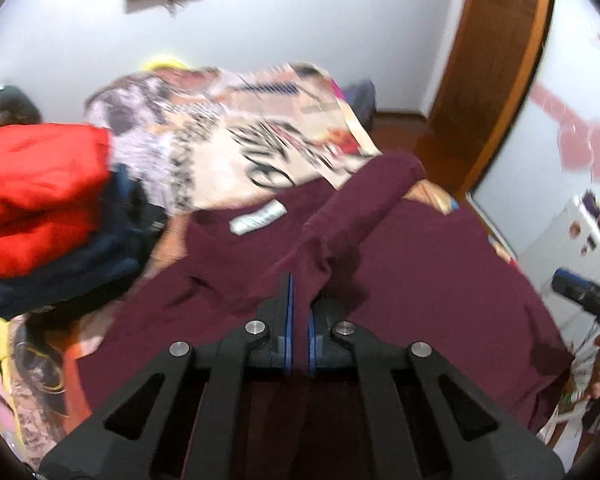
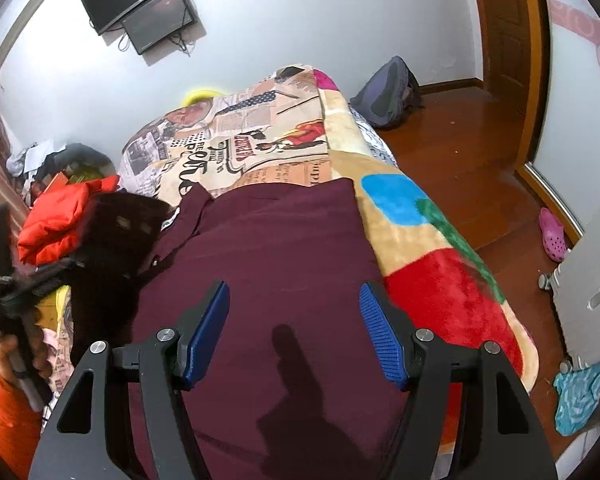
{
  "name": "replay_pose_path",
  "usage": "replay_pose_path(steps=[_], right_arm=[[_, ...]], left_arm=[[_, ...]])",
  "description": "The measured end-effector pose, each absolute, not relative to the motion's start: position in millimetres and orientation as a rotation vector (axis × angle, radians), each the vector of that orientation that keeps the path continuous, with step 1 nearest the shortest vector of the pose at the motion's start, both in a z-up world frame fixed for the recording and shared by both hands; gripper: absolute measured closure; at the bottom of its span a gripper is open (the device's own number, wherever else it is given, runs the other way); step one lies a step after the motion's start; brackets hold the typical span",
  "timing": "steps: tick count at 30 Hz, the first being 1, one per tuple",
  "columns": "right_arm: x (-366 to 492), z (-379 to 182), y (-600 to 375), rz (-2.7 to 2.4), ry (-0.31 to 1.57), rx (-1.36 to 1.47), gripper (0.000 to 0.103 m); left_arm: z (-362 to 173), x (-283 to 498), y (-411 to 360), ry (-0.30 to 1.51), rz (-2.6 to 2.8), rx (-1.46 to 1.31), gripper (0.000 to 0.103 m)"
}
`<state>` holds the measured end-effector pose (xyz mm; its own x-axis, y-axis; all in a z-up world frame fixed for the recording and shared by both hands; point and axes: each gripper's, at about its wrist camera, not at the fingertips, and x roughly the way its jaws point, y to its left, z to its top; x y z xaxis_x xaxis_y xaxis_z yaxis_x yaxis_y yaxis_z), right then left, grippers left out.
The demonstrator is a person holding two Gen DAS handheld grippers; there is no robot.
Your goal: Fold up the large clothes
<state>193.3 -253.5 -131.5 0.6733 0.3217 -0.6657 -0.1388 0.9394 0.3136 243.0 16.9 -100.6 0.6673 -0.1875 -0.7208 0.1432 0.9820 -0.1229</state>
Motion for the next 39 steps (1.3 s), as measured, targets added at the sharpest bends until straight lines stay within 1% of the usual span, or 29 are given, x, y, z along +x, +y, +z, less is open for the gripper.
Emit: replay_pose_path(steps=[6, 10, 14, 15, 16, 20, 21, 22, 23, 25, 27, 33, 38, 39], right_arm=[[197, -129, -239, 0.294, 0.784, 0.226, 0.039], [200, -130, -227, 0.314, 0.796, 0.222, 0.039], [201, -134, -216, 0.332, 0.811, 0.214, 0.039], [202, -136, -213, 0.333, 0.816, 0.213, 0.039], [203, -137, -211, 0.336, 0.824, 0.214, 0.039], [204, -143, -206, 0.342, 0.851, 0.221, 0.039], [205, -145, -205, 0.341, 0.858, 0.224, 0.039], [204, -145, -204, 0.340, 0.863, 0.226, 0.039], [204, -146, -204, 0.338, 0.868, 0.229, 0.039], [203, -147, -205, 0.334, 0.874, 0.230, 0.039], [203, -148, -206, 0.326, 0.879, 0.229, 0.039], [205, -144, -215, 0.294, 0.873, 0.236, 0.039], [211, -138, -229, 0.258, 0.860, 0.232, 0.039], [213, -136, -233, 0.249, 0.857, 0.227, 0.039]], left_arm=[[-68, 197, 79, 0.704, -0.056, -0.102, 0.099], [-81, 165, 115, 0.724, 0.061, -0.096, 0.099], [-128, 134, 147, 0.841, 0.180, -0.102, 0.099], [-145, 127, 155, 0.897, 0.205, -0.113, 0.095], [-165, 119, 164, 0.961, 0.202, -0.147, 0.093], [-241, 96, 187, 1.177, 0.083, -0.416, 0.092], [-253, 90, 188, 1.199, 0.128, -0.418, 0.086], [-256, 84, 189, 1.181, 0.166, -0.401, 0.079], [-253, 81, 189, 1.162, 0.176, -0.394, 0.076], [-248, 79, 192, 1.154, 0.200, -0.384, 0.062], [-242, 79, 196, 1.141, 0.226, -0.363, 0.053], [-222, 87, 221, 1.094, 0.267, -0.369, 0.051], [-209, 114, 242, 1.034, 0.269, -0.394, 0.044], [-209, 119, 246, 1.025, 0.252, -0.408, 0.040]])
